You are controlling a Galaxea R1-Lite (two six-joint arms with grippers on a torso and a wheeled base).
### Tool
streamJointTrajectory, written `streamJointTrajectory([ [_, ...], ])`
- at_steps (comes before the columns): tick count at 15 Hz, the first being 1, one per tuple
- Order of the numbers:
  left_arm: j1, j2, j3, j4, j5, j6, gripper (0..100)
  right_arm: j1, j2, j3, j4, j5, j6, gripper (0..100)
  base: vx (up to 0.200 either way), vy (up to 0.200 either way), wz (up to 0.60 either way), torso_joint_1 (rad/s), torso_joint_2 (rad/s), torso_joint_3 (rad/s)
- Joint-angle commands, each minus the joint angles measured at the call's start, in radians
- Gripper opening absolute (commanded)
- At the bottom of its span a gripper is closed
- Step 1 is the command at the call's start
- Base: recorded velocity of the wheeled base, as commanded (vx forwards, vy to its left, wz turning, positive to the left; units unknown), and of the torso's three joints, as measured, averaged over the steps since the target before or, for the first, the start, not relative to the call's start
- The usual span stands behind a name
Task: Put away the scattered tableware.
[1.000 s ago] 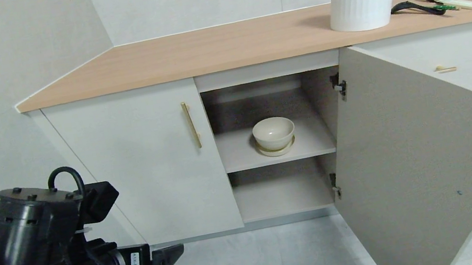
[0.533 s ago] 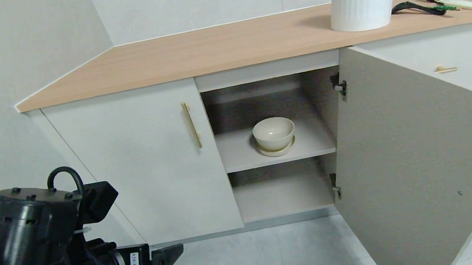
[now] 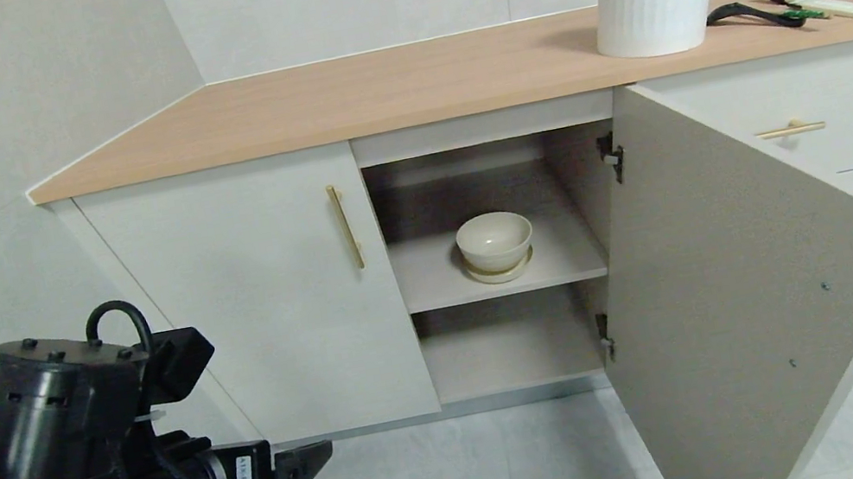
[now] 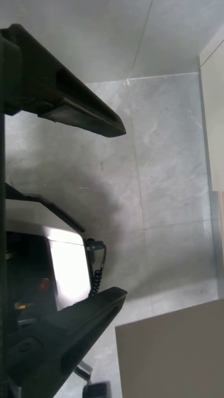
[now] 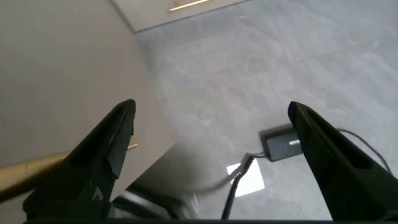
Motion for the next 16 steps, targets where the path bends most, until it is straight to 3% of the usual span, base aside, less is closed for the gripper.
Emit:
streamJointTrajectory([
  [1, 0.000, -0.001, 0.001, 0.000, 0.000, 0.000, 100, 0.096, 0.005, 0.011, -0.005, 0.002, 0.047, 100, 0.000, 0.000, 0.00, 0.000, 0.00, 0.000],
  [4, 0.000, -0.004, 0.000, 0.000, 0.002, 0.000, 100, 0.219, 0.038, 0.033, -0.056, -0.001, 0.128, 100, 0.000, 0.000, 0.00, 0.000, 0.00, 0.000],
  [10, 0.002, -0.013, -0.008, 0.000, 0.002, -0.003, 100, 0.328, 0.108, 0.097, -0.234, 0.007, 0.209, 100, 0.000, 0.000, 0.00, 0.000, 0.00, 0.000],
  [16, 0.002, -0.037, -0.006, 0.000, 0.000, 0.000, 100, 0.342, 0.203, 0.123, -0.410, 0.012, 0.283, 100, 0.000, 0.000, 0.00, 0.000, 0.00, 0.000],
])
